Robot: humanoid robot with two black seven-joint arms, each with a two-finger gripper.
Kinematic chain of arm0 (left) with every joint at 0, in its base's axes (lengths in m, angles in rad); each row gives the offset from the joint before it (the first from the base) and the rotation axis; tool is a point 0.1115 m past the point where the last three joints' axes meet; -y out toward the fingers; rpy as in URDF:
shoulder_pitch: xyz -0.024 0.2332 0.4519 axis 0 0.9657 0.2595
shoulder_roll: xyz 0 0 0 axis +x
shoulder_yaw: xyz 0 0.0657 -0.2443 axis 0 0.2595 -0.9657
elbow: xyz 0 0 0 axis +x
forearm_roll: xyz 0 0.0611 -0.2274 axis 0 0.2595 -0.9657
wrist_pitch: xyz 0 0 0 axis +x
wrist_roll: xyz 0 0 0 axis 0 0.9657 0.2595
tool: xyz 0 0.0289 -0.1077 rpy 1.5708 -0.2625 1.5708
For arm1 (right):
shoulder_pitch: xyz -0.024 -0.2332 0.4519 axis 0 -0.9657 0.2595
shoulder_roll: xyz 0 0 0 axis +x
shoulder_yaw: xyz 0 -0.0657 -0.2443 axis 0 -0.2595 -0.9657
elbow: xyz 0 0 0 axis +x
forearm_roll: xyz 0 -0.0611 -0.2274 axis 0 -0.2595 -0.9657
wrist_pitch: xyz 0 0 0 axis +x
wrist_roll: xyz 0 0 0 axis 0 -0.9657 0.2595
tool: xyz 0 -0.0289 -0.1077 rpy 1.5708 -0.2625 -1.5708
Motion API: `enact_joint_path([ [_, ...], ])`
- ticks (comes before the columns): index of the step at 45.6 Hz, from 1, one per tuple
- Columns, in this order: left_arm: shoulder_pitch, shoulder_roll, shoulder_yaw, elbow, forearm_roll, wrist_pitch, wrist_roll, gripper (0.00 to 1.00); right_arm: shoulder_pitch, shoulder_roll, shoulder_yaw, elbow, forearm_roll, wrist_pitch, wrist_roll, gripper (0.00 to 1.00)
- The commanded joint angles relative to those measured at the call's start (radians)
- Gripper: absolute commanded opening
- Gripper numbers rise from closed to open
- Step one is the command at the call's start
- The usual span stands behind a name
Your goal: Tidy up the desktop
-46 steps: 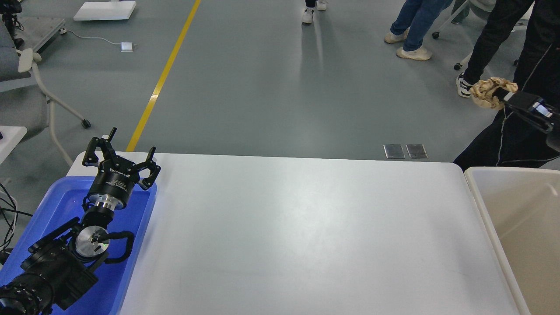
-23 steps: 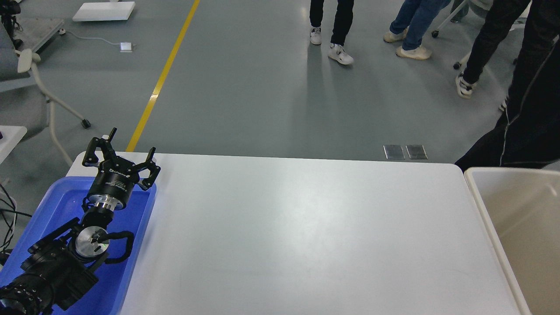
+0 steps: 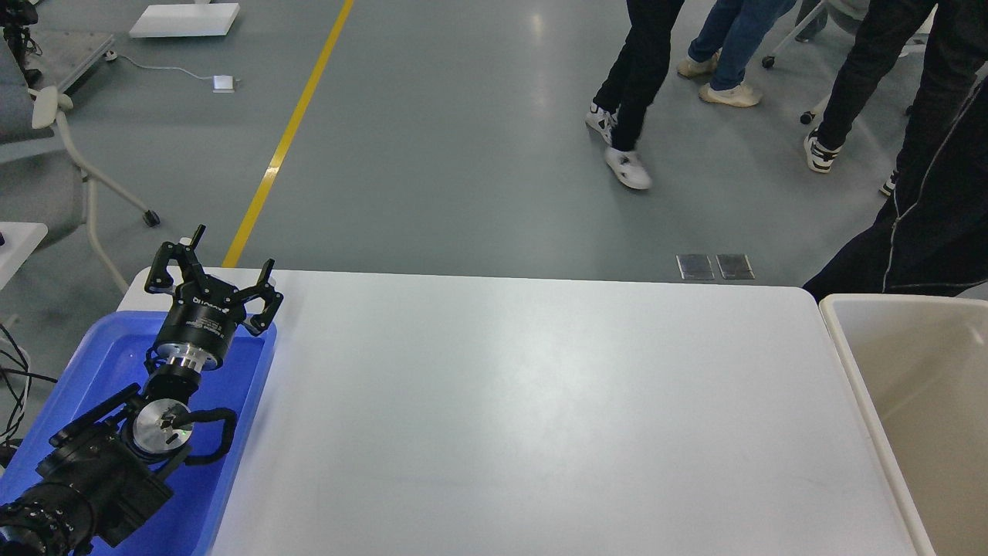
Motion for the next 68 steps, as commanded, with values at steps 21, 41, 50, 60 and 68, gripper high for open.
enact_joint_path([
  [21,0.0,0.0,0.0,0.0,0.0,0.0,0.0,1.0,-0.167,0.168,0.002,-0.047,0.086,-0.053,-0.057,0.0],
  [41,0.0,0.0,0.0,0.0,0.0,0.0,0.0,1.0,-0.166,0.199,0.004,-0.042,0.086,-0.104,-0.052,0.68],
  [50,0.0,0.0,0.0,0.0,0.0,0.0,0.0,1.0,-0.156,0.203,0.02,-0.039,0.086,-0.133,-0.049,0.97],
  [60,0.0,0.0,0.0,0.0,0.0,0.0,0.0,1.0,-0.127,0.195,0.151,-0.028,0.086,-0.122,-0.049,0.99],
  [68,0.0,0.0,0.0,0.0,0.0,0.0,0.0,1.0,-0.051,0.163,0.169,0.016,0.086,-0.121,-0.048,0.99],
])
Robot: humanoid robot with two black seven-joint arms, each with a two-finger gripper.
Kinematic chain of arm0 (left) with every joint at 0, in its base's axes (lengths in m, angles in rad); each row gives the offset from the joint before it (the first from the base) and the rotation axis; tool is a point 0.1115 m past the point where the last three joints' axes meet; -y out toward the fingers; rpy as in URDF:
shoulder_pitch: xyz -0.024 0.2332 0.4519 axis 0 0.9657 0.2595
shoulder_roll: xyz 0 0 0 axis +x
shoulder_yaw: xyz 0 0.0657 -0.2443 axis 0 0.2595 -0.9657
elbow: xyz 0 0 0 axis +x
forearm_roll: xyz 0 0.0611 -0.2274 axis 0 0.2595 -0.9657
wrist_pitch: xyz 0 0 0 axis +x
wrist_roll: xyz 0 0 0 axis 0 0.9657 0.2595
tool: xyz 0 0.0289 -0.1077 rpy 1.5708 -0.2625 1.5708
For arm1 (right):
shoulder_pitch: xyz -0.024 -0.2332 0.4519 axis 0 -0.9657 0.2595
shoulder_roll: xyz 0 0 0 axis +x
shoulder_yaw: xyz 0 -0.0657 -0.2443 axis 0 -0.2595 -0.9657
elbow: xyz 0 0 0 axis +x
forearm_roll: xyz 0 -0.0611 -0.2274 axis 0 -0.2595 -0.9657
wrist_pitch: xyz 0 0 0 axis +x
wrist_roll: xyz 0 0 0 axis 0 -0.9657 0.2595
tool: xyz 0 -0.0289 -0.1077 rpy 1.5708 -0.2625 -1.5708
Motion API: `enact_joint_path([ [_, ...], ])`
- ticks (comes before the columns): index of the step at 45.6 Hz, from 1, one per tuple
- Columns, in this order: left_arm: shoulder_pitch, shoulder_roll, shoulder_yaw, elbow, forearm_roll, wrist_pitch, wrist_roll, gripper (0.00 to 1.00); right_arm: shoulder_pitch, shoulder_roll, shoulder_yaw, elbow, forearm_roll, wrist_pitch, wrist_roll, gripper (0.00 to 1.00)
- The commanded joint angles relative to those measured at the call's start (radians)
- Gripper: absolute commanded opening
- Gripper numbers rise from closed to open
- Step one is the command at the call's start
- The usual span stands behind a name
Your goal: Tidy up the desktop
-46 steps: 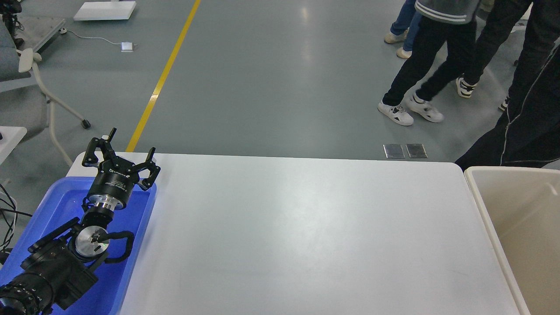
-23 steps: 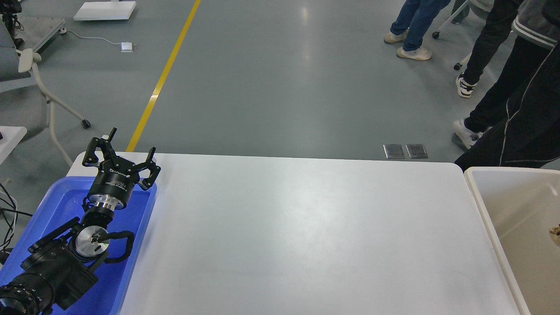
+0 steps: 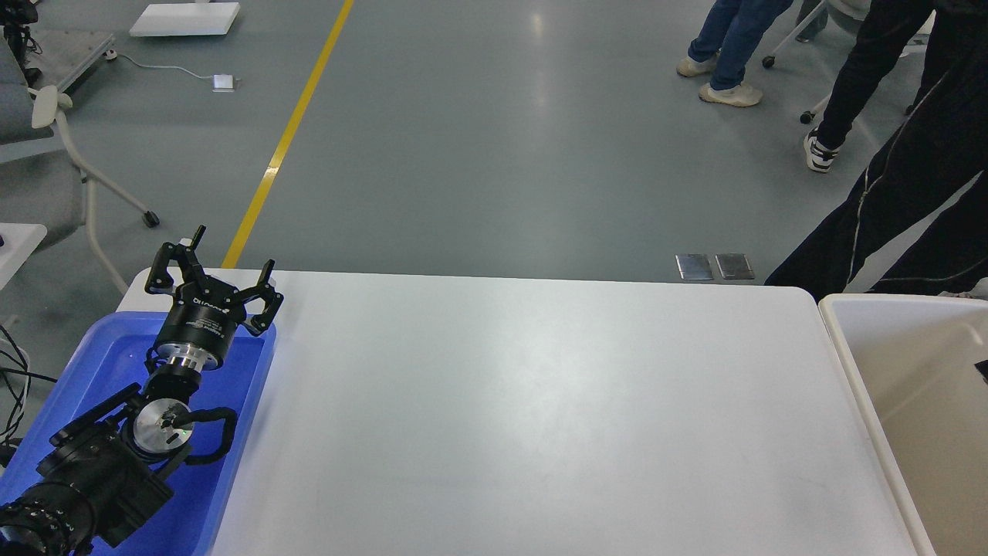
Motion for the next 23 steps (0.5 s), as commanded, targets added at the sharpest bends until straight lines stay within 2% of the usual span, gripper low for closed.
enact_joint_path([
  [1,0.0,0.0,0.0,0.0,0.0,0.0,0.0,1.0,0.09,-0.041,0.052,0.046,-0.001,0.0,0.002,0.99],
  [8,0.0,0.0,0.0,0.0,0.0,0.0,0.0,1.0,0.182,-0.135,0.175,0.178,0.0,0.0,0.005,1.0],
  [9,0.0,0.0,0.0,0.0,0.0,0.0,0.0,1.0,0.202,-0.182,0.272,0.256,-0.001,0.002,0.005,1.0],
  [15,0.0,0.0,0.0,0.0,0.0,0.0,0.0,1.0,0.235,-0.284,0.448,0.449,-0.001,0.003,0.005,1.0],
  [23,0.0,0.0,0.0,0.0,0.0,0.0,0.0,1.0,0.23,-0.321,0.71,0.637,-0.001,0.006,0.005,1.0],
])
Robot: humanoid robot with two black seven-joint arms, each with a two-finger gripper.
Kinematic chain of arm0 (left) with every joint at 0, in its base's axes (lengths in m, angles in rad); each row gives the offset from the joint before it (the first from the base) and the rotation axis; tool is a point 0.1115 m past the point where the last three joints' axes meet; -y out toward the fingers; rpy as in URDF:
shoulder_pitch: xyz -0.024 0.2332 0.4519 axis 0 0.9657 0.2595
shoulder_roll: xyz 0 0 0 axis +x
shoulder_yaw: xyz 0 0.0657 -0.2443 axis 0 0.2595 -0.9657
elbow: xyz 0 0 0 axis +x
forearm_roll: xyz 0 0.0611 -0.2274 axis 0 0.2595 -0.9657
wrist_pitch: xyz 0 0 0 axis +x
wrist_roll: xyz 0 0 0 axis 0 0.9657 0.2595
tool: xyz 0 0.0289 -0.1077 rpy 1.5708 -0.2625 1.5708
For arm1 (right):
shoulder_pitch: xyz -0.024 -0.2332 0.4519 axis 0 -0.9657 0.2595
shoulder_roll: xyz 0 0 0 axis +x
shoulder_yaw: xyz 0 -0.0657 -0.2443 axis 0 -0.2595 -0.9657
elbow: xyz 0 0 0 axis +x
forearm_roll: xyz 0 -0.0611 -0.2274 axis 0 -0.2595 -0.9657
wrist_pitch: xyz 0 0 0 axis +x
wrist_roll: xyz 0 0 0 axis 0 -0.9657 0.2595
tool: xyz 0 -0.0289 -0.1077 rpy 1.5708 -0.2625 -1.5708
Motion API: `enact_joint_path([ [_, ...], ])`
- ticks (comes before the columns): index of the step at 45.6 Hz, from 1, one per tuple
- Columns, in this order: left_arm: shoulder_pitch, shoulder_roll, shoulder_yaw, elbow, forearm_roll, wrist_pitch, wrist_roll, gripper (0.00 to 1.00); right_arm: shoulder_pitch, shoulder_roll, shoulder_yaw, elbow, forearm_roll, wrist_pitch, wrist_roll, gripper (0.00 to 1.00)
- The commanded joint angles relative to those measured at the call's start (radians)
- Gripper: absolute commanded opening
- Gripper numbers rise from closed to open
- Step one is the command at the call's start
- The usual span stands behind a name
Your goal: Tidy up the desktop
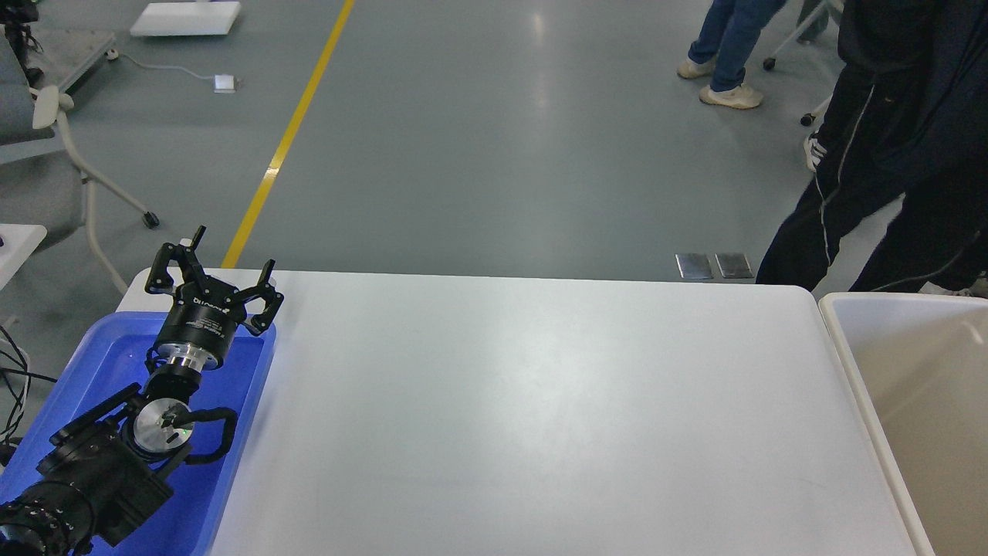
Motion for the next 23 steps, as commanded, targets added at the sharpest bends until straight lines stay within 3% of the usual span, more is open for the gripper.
enact_joint_path([
  [1,0.0,0.0,0.0,0.0,0.0,0.001,0.0,1.0,0.021,-0.087,0.385,0.284,0.0,0.004,0.002,1.0],
  [9,0.0,0.0,0.0,0.0,0.0,0.0,0.0,1.0,-0.042,-0.072,0.568,0.37,-0.002,0.014,0.033,1.0],
  [15,0.0,0.0,0.0,0.0,0.0,0.0,0.0,1.0,-0.095,-0.056,0.646,0.407,-0.002,0.077,0.061,1.0],
  [23,0.0,0.0,0.0,0.0,0.0,0.0,0.0,1.0,-0.196,-0.004,0.757,0.456,-0.006,0.142,0.151,1.0],
])
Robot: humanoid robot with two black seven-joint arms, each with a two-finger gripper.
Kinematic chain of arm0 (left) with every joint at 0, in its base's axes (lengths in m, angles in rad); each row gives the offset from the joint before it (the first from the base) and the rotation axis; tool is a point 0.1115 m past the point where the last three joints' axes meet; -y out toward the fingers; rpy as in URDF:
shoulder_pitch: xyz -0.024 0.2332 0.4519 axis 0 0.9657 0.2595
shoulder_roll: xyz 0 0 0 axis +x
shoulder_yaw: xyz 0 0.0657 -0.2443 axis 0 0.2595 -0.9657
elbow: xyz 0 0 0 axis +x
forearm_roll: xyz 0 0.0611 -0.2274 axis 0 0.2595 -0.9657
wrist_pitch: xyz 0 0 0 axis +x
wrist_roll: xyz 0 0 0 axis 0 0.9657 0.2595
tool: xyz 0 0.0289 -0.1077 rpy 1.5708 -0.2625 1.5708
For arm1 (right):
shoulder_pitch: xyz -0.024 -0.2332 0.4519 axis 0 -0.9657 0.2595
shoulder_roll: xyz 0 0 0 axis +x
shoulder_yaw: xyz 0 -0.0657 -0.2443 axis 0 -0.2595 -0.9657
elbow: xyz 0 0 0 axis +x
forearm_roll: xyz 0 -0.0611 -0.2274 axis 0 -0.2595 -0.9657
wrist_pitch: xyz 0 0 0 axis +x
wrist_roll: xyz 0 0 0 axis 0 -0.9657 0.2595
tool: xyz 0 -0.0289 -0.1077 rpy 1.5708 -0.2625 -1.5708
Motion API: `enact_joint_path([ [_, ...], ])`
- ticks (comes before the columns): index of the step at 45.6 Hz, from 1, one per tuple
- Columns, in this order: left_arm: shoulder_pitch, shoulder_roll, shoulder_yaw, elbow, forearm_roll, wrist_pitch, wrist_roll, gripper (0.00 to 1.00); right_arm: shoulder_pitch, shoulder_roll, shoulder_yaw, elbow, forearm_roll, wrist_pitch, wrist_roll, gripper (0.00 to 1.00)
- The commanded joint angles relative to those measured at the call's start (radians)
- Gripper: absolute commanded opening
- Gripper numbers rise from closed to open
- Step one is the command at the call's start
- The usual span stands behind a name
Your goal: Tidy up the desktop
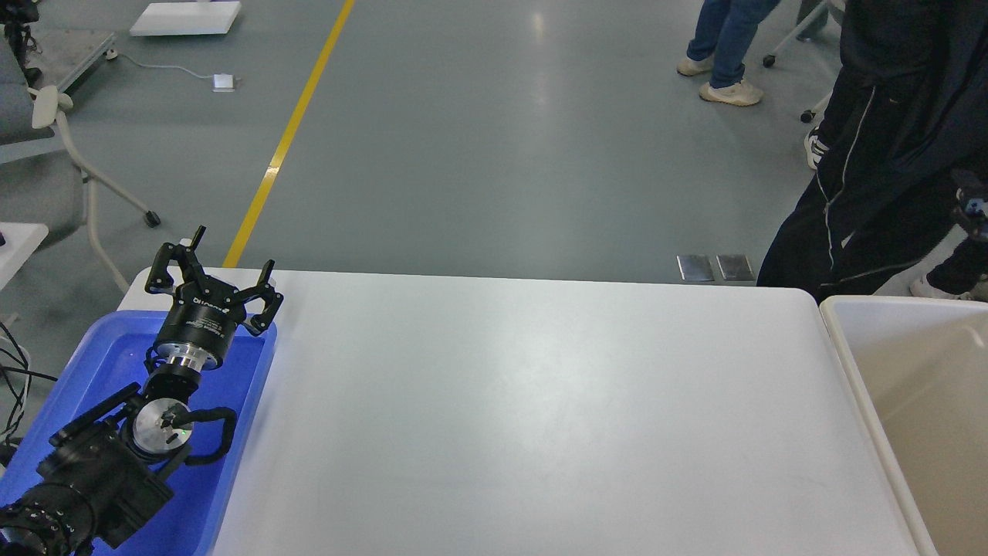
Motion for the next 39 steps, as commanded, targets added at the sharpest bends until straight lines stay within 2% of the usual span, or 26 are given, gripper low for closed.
enact_joint_path([
  [1,0.0,0.0,0.0,0.0,0.0,0.0,0.0,1.0,-0.126,0.059,0.197,0.094,-0.006,0.079,0.102,1.0],
  [9,0.0,0.0,0.0,0.0,0.0,0.001,0.0,1.0,-0.241,0.165,0.279,0.095,-0.015,0.096,0.164,1.0],
  [21,0.0,0.0,0.0,0.0,0.0,0.0,0.0,1.0,-0.361,0.237,0.297,0.091,-0.015,0.161,0.167,1.0],
  [39,0.0,0.0,0.0,0.0,0.0,0.0,0.0,1.0,-0.386,0.263,0.285,0.088,-0.015,0.162,0.168,1.0],
])
